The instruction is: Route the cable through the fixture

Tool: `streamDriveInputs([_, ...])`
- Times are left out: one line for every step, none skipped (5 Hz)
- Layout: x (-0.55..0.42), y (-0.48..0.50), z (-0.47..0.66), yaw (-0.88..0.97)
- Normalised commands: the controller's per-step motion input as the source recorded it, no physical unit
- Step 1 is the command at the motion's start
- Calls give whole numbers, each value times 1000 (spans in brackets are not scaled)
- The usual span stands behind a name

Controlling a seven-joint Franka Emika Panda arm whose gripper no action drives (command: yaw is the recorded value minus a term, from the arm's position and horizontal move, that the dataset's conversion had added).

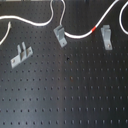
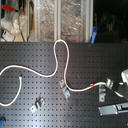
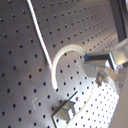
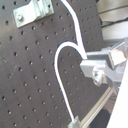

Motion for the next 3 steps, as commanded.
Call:
streamDriveInputs([-16, 38, 0, 0])
streamDriveInputs([-37, -17, 69, 106])
streamDriveInputs([-282, -123, 84, 680])
